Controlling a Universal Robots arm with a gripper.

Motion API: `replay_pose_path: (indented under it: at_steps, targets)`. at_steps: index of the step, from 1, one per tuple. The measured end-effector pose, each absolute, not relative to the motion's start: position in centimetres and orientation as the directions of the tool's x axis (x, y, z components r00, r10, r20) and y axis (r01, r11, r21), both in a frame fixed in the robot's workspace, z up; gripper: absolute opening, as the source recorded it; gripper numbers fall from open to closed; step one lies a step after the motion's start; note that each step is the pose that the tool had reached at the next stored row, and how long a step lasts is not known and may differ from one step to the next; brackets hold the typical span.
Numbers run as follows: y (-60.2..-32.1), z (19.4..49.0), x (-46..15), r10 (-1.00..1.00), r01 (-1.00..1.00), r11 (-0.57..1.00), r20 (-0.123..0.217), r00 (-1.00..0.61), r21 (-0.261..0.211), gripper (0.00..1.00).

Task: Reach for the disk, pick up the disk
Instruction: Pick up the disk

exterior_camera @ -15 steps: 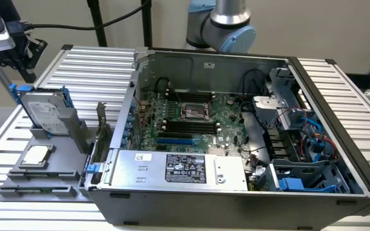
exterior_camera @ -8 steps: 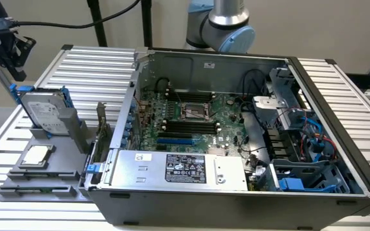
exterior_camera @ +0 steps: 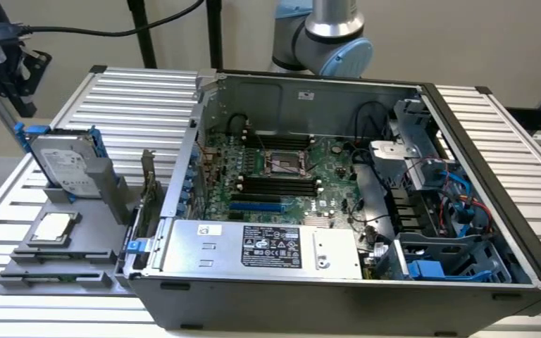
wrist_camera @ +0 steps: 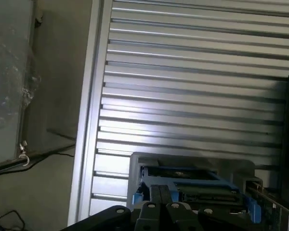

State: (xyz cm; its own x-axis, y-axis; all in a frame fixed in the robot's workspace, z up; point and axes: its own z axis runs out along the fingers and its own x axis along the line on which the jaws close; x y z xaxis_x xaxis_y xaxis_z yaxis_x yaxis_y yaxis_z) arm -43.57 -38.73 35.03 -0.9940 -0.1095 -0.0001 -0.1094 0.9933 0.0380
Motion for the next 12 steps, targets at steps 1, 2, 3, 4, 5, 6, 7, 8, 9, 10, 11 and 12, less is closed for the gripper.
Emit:
replay_pose_path:
  at_steps: [1, 2, 3, 4, 5, 6, 7, 8, 9, 10, 11, 12]
  targets:
    - [-38.73, 35.10, -43.57, -0.127, -0.127, 0.991, 0.000, -0.992, 0.038, 0.11]
    - [-38.73, 35.15, -43.57, -0.145, -0.145, 0.989, -0.001, -0.989, 0.038, 0.11]
    - [-38.73, 35.22, -43.57, -0.163, -0.163, 0.986, -0.001, -0.987, 0.038, 0.11]
    - [-38.73, 35.30, -43.57, -0.181, -0.181, 0.983, -0.002, -0.983, 0.038, 0.11]
    - [-38.73, 35.38, -43.56, -0.199, -0.199, 0.979, -0.002, -0.980, 0.038, 0.11]
    - [-38.73, 35.47, -43.56, -0.217, -0.217, 0.975, -0.003, -0.976, 0.037, 0.11]
    - [-38.73, 35.57, -43.56, -0.234, -0.234, 0.972, -0.004, -0.972, 0.037, 0.11]
    - [-38.73, 35.67, -43.56, -0.249, -0.249, 0.968, -0.005, -0.968, 0.037, 0.11]
    - [-38.73, 35.77, -43.56, -0.267, -0.267, 0.963, -0.007, -0.964, 0.037, 0.11]
    - [-38.73, 35.88, -43.56, -0.283, -0.283, 0.958, -0.008, -0.959, 0.036, 0.11]
    - [-38.73, 35.97, -43.57, -0.299, -0.299, 0.953, -0.009, -0.954, 0.036, 0.11]
    - [-38.73, 36.08, -43.56, -0.315, -0.316, 0.948, -0.010, -0.949, 0.036, 0.11]
